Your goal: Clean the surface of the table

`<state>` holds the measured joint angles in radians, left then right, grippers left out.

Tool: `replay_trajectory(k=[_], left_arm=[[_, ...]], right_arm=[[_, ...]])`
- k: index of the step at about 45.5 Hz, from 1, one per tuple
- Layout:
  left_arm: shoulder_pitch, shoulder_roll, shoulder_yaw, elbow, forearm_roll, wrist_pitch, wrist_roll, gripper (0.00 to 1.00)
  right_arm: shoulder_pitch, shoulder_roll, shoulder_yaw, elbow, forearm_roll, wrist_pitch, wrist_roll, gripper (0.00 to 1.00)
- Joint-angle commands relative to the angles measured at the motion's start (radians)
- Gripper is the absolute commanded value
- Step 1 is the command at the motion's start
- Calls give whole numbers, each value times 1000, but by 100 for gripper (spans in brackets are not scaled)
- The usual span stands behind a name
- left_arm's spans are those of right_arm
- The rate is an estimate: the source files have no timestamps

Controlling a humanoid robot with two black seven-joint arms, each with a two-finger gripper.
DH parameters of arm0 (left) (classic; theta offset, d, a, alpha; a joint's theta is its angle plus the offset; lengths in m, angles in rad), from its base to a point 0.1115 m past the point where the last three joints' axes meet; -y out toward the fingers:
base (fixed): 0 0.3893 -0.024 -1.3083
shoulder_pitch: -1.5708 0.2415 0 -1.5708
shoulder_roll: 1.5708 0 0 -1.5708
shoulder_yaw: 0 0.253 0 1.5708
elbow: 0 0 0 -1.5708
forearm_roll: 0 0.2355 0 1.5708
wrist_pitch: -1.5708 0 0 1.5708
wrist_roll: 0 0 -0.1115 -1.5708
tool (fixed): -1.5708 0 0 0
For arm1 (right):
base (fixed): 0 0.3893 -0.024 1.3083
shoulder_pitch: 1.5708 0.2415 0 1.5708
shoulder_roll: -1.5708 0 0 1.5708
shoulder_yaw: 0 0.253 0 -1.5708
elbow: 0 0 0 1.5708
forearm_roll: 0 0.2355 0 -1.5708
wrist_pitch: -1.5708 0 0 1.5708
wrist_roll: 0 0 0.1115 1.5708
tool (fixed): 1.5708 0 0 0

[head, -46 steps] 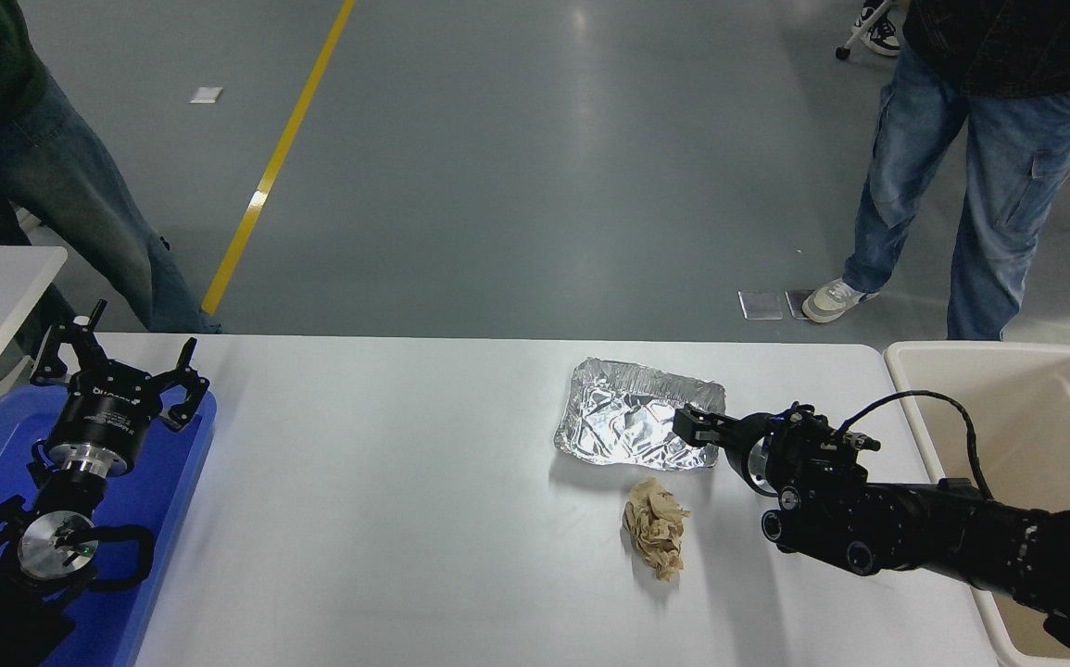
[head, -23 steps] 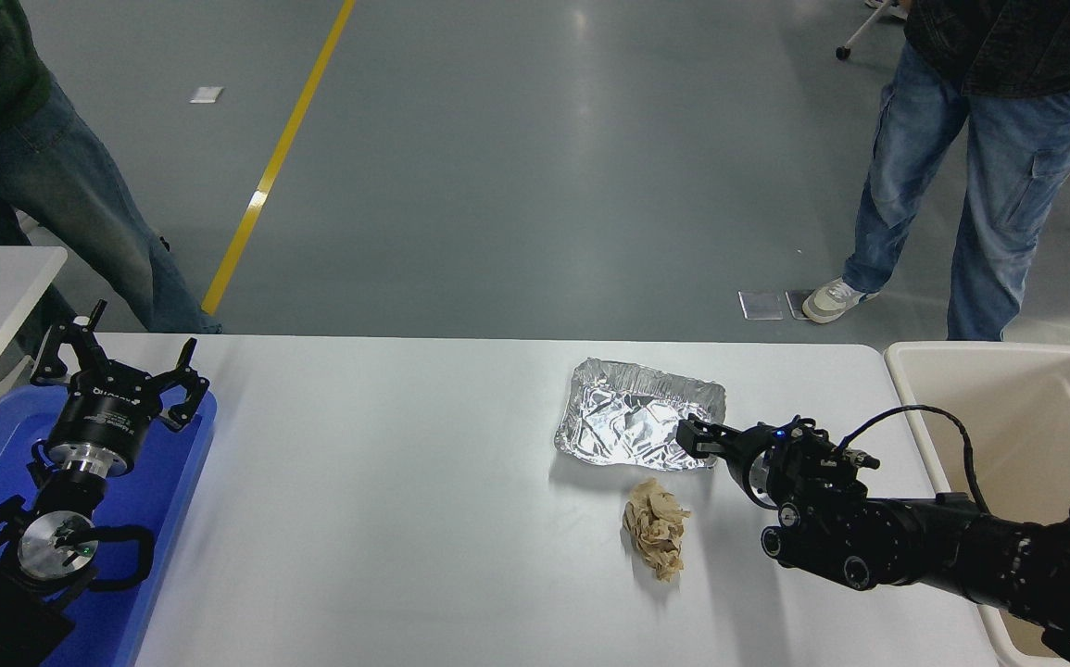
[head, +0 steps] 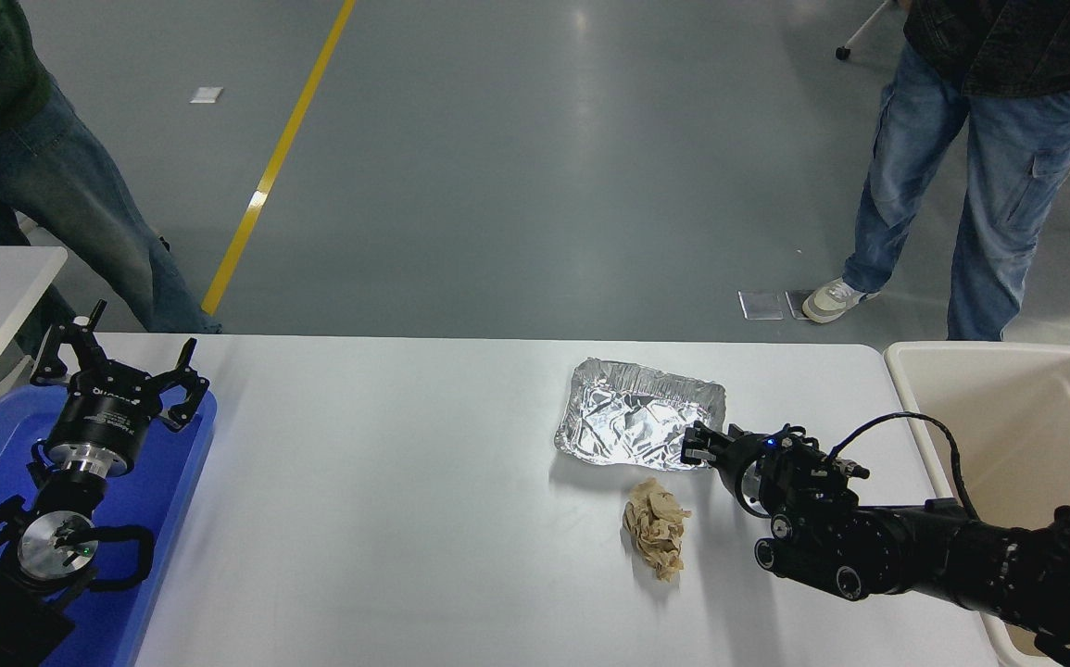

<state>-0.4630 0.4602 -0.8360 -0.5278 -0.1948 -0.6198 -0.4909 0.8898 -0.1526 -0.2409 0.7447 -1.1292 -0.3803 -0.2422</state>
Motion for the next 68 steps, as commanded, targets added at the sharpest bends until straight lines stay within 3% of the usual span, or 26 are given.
replay_trajectory(k=[1, 6, 13, 37, 46, 68], left_arm=[[0, 0, 0, 0, 0, 0, 0, 100], [0, 0, 0, 0, 0, 0, 0, 100], [0, 0, 0, 0, 0, 0, 0, 100], [0, 0, 0, 0, 0, 0, 0, 100], [0, 0, 0, 0, 0, 0, 0, 100], [1, 0, 0, 0, 0, 0, 0, 100]], right_arm=[[1, 1, -5, -1, 3, 0, 14, 23], [5, 1, -5, 2, 3, 0, 15, 22], [8, -1, -26, 4, 5, 9, 37, 0], [18, -8, -11, 7, 12, 18, 49, 0], [67, -44, -8, 30, 98, 17, 60, 0], [159, -372, 120, 422, 149, 17, 69, 0]])
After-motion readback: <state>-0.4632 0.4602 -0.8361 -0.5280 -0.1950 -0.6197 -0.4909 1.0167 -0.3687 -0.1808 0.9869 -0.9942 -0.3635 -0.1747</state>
